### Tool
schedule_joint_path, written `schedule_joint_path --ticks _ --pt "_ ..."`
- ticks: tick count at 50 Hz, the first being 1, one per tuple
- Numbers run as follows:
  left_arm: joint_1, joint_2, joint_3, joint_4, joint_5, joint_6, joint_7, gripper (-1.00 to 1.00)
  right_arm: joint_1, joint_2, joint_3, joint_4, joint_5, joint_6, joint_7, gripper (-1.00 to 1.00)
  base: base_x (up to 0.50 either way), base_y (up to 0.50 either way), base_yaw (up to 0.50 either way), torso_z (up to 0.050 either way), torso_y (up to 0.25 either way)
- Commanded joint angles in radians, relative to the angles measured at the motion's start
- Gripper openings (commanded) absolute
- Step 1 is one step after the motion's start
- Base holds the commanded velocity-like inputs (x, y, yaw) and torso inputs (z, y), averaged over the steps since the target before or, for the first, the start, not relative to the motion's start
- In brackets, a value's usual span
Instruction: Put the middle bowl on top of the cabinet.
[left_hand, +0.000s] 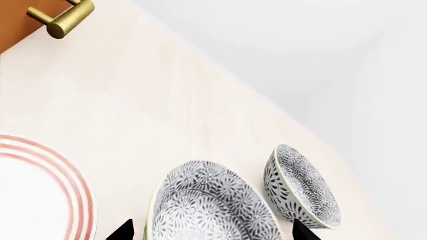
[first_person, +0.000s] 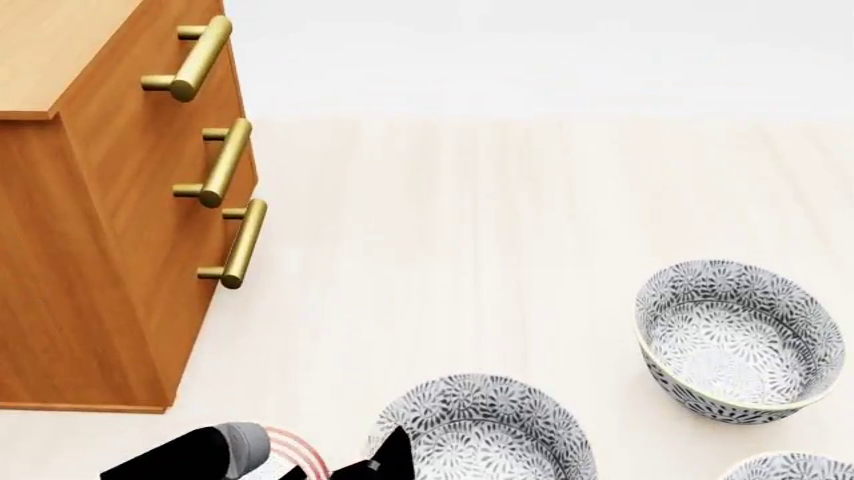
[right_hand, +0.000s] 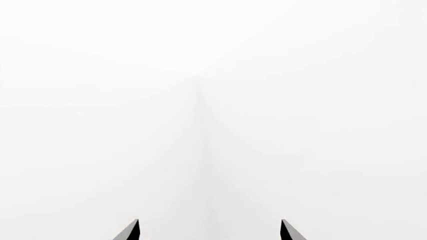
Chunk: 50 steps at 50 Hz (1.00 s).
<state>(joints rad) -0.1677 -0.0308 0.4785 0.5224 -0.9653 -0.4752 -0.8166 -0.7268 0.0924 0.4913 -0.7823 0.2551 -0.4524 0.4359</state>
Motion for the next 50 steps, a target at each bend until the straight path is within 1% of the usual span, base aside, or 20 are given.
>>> schedule_joint_path --ticks 1,17,19,28,37,42,50 --pt "-0.014 -0.016 0.035 -0.074 -0.024 0.065 0.018 1.00 -0.001 0.004 0.004 0.003 0.005 -0.007 -0.002 1.00 0.00 0.00 0.00 0.000 0.000" --pt "-0.022 -0.029 0.057 -0.167 -0.010 0.122 0.053 1.00 0.006 0.004 -0.004 0.002 -0.009 -0.002 0.004 1.00 0.00 0.00 0.00 0.000 0.000" --pt "-0.022 -0.030 0.055 -0.181 -0.034 0.115 0.051 1.00 0.002 0.003 -0.002 0.002 -0.008 -0.006 0.004 1.00 0.00 0.00 0.00 0.000 0.000" --pt "0.006 -0.037 0.092 -0.214 0.015 0.158 0.075 1.00 -0.012 -0.005 0.011 0.003 0.003 -0.019 -0.003 1.00 0.00 0.00 0.00 0.000 0.000" --pt "0.014 -0.045 0.117 -0.169 0.026 0.167 0.045 1.00 -0.050 -0.039 0.055 -0.001 0.046 -0.061 -0.045 1.00 0.00 0.00 0.00 0.000 0.000" --pt "0.029 -0.045 0.144 -0.180 0.061 0.195 0.063 1.00 -0.044 -0.058 0.064 -0.008 0.055 -0.052 -0.078 1.00 0.00 0.00 0.00 0.000 0.000" --pt "0.035 -0.054 0.161 -0.189 0.062 0.211 0.072 1.00 -0.044 -0.065 0.063 -0.021 0.052 -0.042 -0.091 1.00 0.00 0.00 0.00 0.000 0.000"
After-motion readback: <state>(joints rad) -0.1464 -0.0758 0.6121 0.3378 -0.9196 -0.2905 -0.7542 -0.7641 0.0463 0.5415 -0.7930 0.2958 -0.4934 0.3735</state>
